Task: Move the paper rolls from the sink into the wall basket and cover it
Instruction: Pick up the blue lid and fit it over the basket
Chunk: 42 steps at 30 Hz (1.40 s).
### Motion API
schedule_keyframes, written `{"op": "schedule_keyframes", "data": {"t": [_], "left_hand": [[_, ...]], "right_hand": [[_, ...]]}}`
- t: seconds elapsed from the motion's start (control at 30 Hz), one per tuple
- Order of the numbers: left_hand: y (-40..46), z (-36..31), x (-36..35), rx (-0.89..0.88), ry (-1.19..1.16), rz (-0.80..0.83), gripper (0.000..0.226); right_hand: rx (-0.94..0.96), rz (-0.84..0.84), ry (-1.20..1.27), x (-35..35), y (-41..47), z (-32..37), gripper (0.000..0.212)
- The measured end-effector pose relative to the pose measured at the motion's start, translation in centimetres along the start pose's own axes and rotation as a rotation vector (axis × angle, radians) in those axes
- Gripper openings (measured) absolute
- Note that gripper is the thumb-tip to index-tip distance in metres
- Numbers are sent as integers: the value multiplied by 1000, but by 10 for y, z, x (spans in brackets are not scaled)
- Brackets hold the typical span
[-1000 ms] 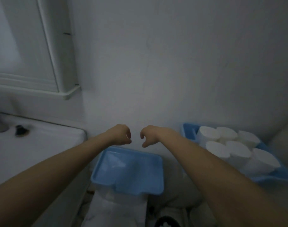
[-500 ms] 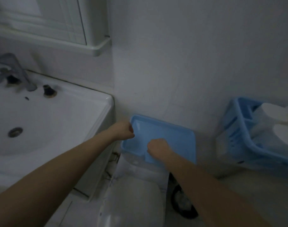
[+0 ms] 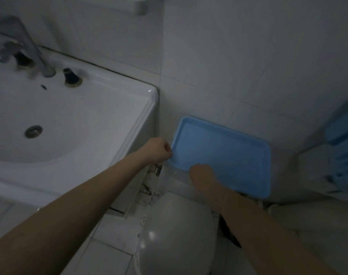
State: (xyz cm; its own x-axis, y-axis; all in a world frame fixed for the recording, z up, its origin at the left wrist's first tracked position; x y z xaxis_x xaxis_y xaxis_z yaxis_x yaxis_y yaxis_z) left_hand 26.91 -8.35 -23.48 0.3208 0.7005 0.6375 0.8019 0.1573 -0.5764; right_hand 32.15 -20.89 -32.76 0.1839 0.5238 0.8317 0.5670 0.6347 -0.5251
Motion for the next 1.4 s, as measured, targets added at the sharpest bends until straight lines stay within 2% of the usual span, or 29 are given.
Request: {"op": "schedule_keyframes", "data": {"t": [0.07, 0.1, 0.2, 0.27, 0.37, 0.47, 0.57, 0.63, 0.73, 0.8, 0.87, 0.97, 1.03, 1.17, 1.33, 1.4], "left_hand": [[1, 5, -6, 12, -1, 17, 20], [2, 6, -8, 15, 3, 22, 20], [2, 10, -12, 26, 2, 22, 19], [3, 10, -15, 19, -9, 21, 18], [5, 10, -19, 16, -19, 29, 17], [5, 7, -24, 22, -51, 34, 17], [1, 2, -31, 21, -77, 47, 18], [-1, -1, -36, 24, -96, 62, 16], [-5, -8, -44, 33, -117, 96, 12], [-8, -13, -50, 39, -152, 112, 14], [-10, -18, -57, 58, -184, 133, 15], [-14, -36, -64, 75, -232, 180, 10], [-18, -53, -66, 75, -251, 203, 10], [-24, -89, -60, 67, -216, 220, 31], [-42, -122, -53, 87, -181, 234, 33], [-50, -134, -53, 89, -197, 252, 27]], "right_hand": [[-4, 136, 6, -17, 13, 2, 22], [-8, 113, 4, -17, 14, 2, 22], [41, -62, 125, -11, 17, 4, 43], [63, -137, 200, -6, 17, 2, 38], [69, -141, 223, 1, 7, 7, 21], [47, -149, 193, 8, -1, -3, 15], [64, -230, 186, 27, -11, -15, 20], [62, -211, 141, 34, -14, -22, 21], [87, -196, 131, 42, -18, -39, 37], [-13, -179, 109, 56, -33, -54, 31], [-14, -144, 126, 63, -44, -65, 12], [-29, -145, 192, 71, -60, -82, 22], [-28, -181, 190, 90, -79, -87, 23], [-36, -221, 251, 135, -107, -93, 18], [34, -288, 152, 193, -162, -92, 23], [44, -355, 224, 219, -190, -101, 18]]}}
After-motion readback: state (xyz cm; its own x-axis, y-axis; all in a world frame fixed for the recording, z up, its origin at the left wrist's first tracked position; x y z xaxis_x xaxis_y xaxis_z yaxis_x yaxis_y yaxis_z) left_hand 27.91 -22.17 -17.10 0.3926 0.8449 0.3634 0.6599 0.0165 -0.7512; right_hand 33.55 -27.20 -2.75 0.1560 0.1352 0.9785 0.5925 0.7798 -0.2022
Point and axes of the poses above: each hand's wrist, its own y-axis towards the middle knuckle, its own x-axis out of the back of the hand, z = x × y, the point moved 9 cm from there along y, towards the middle knuckle, and after that the axes turned 14 degrees about z, right-handed, at the moved point
